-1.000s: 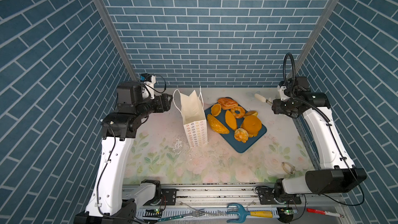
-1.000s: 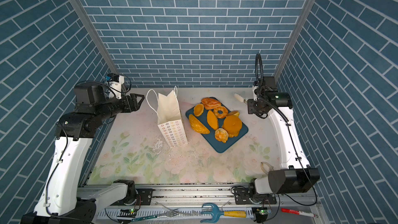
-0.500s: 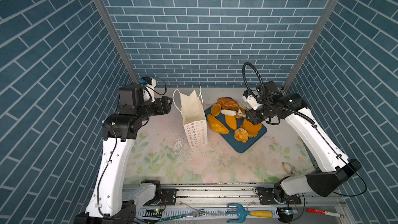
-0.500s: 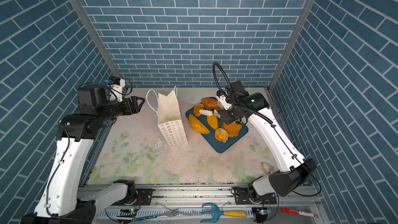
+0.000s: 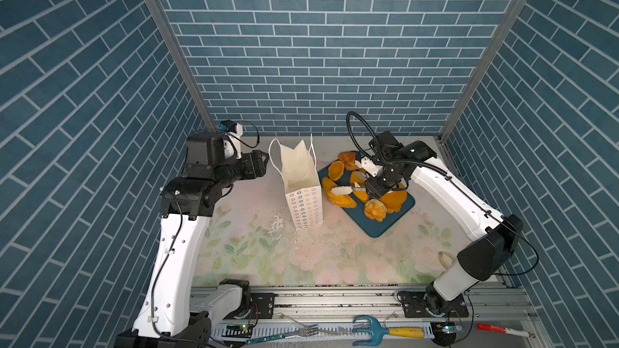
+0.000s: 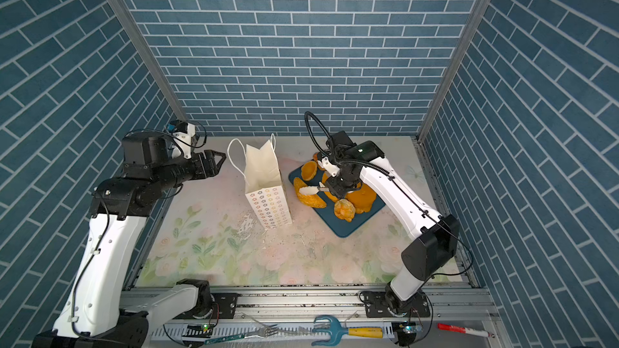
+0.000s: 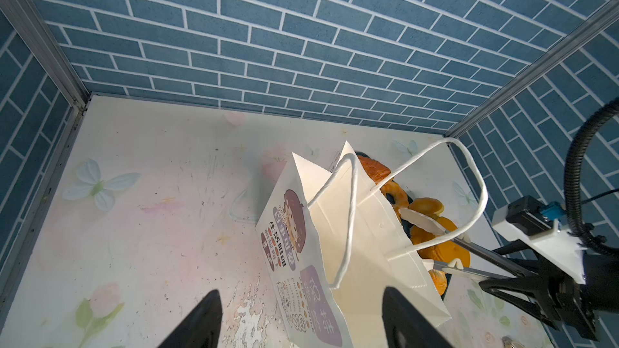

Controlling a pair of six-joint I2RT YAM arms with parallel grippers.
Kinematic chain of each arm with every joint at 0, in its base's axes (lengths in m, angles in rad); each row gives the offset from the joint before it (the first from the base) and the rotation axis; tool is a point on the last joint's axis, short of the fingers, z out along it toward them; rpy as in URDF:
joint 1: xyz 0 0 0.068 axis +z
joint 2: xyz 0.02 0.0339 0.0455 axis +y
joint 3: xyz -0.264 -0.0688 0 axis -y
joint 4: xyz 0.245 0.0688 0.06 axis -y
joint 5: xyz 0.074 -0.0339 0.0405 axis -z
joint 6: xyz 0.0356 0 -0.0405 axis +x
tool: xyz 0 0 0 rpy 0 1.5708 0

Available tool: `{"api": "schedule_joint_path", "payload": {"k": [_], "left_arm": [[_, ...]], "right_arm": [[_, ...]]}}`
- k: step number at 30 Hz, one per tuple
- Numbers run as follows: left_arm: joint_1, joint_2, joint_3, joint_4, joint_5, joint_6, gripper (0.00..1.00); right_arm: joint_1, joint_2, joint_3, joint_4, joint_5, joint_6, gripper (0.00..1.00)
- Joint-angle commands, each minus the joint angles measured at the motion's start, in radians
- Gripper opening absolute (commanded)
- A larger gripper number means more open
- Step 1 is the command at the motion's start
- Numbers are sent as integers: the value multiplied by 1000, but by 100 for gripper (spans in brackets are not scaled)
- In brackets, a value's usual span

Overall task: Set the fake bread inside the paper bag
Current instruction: 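Lower the tongs onto the long sugar-coated loaf on the tray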

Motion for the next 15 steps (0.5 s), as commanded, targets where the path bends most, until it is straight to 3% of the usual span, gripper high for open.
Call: {"api": "schedule_joint_path", "payload": {"k": [1, 9, 15], "left_arm": [[-8, -8, 8, 11, -14, -7, 77], [-26, 2, 10, 16, -27, -13, 77], [-39, 8, 15, 16, -36, -16, 77]], "right_arm": [[22, 17, 32, 16, -32, -32, 55], [39, 87, 34, 47, 27, 4, 52], [47, 135, 45, 46, 4, 13, 52]]}}
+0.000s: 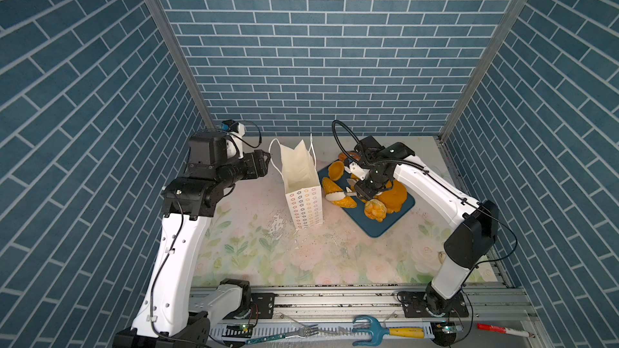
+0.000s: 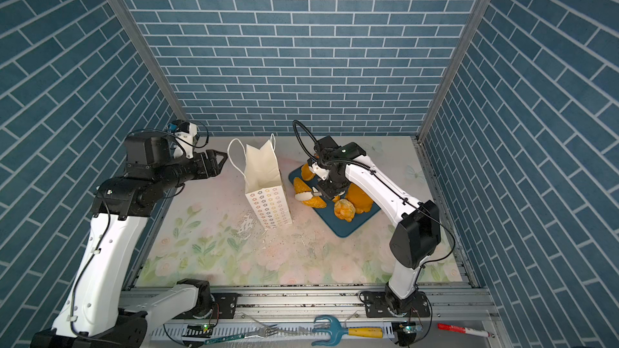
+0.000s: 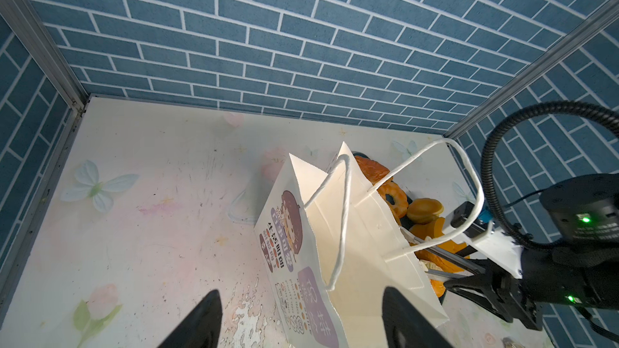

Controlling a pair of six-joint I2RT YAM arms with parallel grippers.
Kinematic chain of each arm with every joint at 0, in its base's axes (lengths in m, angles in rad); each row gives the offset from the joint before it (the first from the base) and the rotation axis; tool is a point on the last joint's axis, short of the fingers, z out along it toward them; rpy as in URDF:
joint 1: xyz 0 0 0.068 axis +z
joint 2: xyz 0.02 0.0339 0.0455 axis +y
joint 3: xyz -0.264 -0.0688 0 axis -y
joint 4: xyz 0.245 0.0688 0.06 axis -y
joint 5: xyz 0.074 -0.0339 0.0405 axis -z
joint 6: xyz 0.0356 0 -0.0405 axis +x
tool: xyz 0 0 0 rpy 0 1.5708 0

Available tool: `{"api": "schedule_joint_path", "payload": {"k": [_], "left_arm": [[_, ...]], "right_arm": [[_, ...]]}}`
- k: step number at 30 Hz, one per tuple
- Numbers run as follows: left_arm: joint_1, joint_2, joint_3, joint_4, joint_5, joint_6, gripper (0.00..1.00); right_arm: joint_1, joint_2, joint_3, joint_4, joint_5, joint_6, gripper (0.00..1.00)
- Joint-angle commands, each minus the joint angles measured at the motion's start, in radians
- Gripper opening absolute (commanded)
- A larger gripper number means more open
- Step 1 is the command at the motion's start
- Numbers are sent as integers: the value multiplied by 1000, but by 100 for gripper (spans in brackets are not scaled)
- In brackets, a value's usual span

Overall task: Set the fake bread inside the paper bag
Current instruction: 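Lower the tongs onto the long sugar-coated loaf on the tray, then pinch the sugar-coated loaf with the tongs and lift it up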

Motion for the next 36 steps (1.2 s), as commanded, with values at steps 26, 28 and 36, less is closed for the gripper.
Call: {"api": "schedule_joint_path", "payload": {"k": [26, 28, 36], "left_arm": [[-42, -18, -1, 25, -49, -5, 77], [-42, -20, 1, 25, -50, -4, 77], [-42, -7, 22, 23, -39, 13, 77]], "right_arm": [[27, -113, 31, 35, 65, 62, 27], [26, -133, 36, 35, 63, 71, 27], [20, -194, 79, 3, 133, 117, 27]]}}
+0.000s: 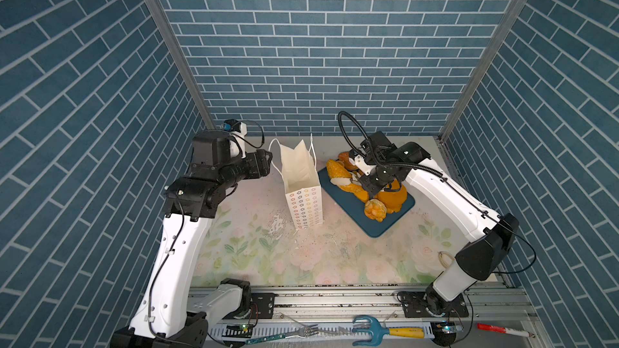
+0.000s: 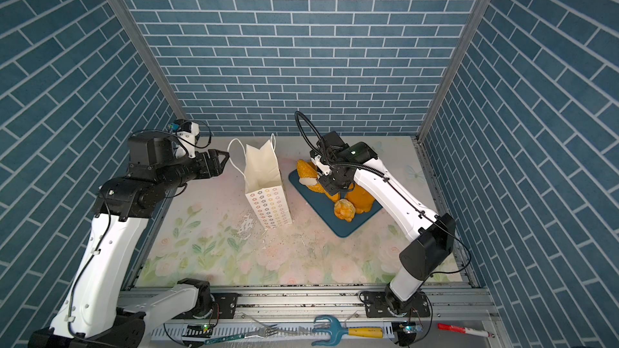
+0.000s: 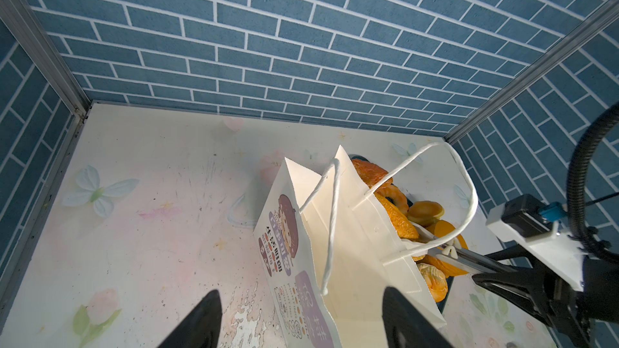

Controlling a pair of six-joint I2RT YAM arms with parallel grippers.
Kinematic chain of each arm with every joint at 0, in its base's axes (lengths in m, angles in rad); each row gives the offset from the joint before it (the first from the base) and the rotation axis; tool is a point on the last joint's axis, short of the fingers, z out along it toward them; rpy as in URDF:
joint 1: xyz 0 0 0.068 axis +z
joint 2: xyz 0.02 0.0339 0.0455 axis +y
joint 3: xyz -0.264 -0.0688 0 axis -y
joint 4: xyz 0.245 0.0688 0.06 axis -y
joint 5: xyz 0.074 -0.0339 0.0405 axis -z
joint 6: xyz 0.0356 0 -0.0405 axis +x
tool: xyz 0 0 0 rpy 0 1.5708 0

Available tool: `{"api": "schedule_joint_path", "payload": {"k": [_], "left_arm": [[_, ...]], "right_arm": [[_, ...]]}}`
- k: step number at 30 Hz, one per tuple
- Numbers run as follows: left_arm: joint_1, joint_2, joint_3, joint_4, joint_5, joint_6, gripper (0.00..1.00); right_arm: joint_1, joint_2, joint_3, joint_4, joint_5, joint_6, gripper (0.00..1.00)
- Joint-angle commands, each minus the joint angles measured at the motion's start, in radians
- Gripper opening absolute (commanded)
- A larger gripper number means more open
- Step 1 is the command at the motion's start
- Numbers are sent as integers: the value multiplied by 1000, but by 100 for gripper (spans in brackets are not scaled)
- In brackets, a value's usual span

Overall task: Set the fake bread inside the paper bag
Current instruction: 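Pinch the sugar-coated loaf with the tongs and lift it up, then carry the loaf over the bag held by the left gripper and release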

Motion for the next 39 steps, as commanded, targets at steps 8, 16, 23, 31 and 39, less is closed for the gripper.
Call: {"api": "schedule_joint_path", "payload": {"k": [8, 16, 23, 31, 39], "left_arm": [[-4, 34, 55, -18, -3, 48, 77], [-4, 108, 126, -67, -25, 64, 77], [-4, 154, 138, -58, -1, 62, 77], [-8, 186, 128, -21, 44, 39, 75], [-10, 183, 85, -5, -31, -5, 43]], "right_arm": [[-36, -99, 157, -45, 83, 154, 27], [-32, -45, 446, -105, 56, 218, 27], [0, 96, 805, -190, 5, 219, 26], [81, 136, 897, -112, -40, 238, 26], [209, 129, 880, -30, -32, 234, 26]]}}
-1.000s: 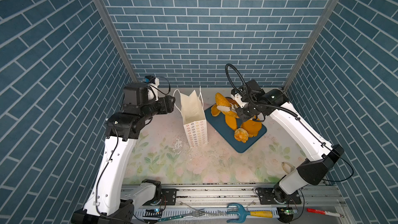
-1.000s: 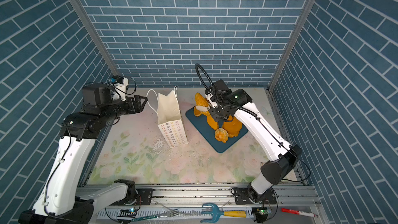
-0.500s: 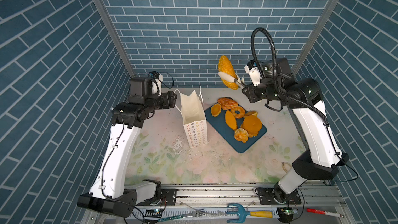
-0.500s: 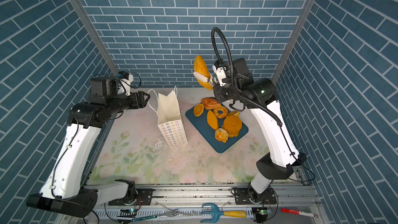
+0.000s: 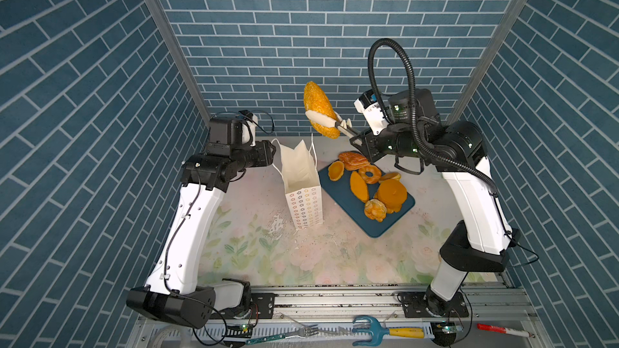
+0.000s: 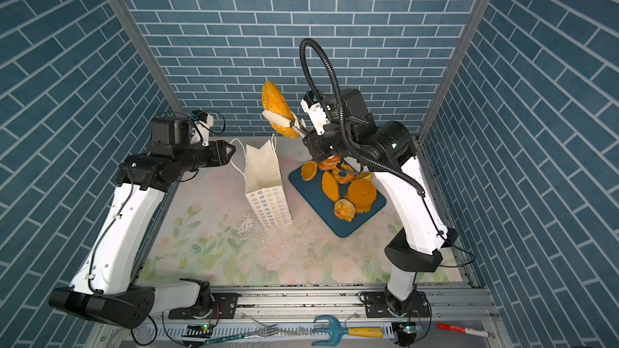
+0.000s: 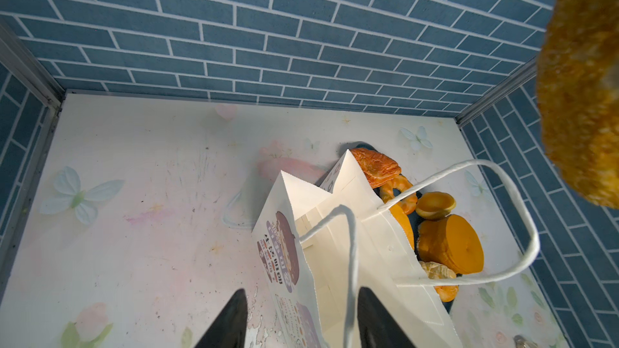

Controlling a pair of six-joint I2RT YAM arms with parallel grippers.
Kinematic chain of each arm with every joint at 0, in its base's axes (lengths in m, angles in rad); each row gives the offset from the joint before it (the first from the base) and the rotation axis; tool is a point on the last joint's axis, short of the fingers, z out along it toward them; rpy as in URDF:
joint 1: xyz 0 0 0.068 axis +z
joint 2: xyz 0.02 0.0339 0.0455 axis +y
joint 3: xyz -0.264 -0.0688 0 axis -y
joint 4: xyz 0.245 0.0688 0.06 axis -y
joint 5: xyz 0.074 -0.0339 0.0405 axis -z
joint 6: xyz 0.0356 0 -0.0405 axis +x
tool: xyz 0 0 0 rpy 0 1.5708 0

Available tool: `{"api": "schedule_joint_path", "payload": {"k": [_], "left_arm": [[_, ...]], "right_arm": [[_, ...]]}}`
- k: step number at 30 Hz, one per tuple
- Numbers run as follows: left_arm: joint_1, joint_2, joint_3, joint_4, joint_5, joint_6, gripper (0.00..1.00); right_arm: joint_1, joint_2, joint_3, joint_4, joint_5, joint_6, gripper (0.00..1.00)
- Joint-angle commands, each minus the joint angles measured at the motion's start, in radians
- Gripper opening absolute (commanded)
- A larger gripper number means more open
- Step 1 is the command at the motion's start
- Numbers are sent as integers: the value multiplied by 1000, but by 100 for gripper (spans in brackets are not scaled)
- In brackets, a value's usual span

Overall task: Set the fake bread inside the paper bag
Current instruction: 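Carry the loaf over the bag held by the left gripper and release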

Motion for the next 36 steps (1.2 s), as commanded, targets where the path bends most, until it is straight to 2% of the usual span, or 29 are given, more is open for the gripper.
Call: {"api": "schedule_joint_path", "payload": {"k": [1, 5, 9, 15, 21, 24, 31, 36], "left_arm": [[-6, -11, -32, 15, -43, -24, 39], [-6, -40, -77, 42, -57, -46, 27], [-6, -63, -107, 58, -80, -62, 22], [-6, -92, -150, 92, -80, -98, 13], [-6, -104, -164, 96, -76, -106, 8], [-5, -114, -171, 96, -78, -111, 5], [-6, -152, -212, 131, -77, -160, 1], [-6, -166, -220, 135, -79, -173, 0]], "right_arm": [[45, -18, -8, 121, -2, 24, 26], [90, -13, -28, 148, -8, 39, 26], [116, -12, -48, 179, -11, 79, 26], [142, -37, -206, 280, -15, 140, 26], [149, -55, -299, 310, 27, 200, 26], [151, -66, -350, 325, 3, 242, 26], [178, -138, -543, 404, 12, 315, 26], [187, -165, -589, 374, 47, 350, 26]]}}
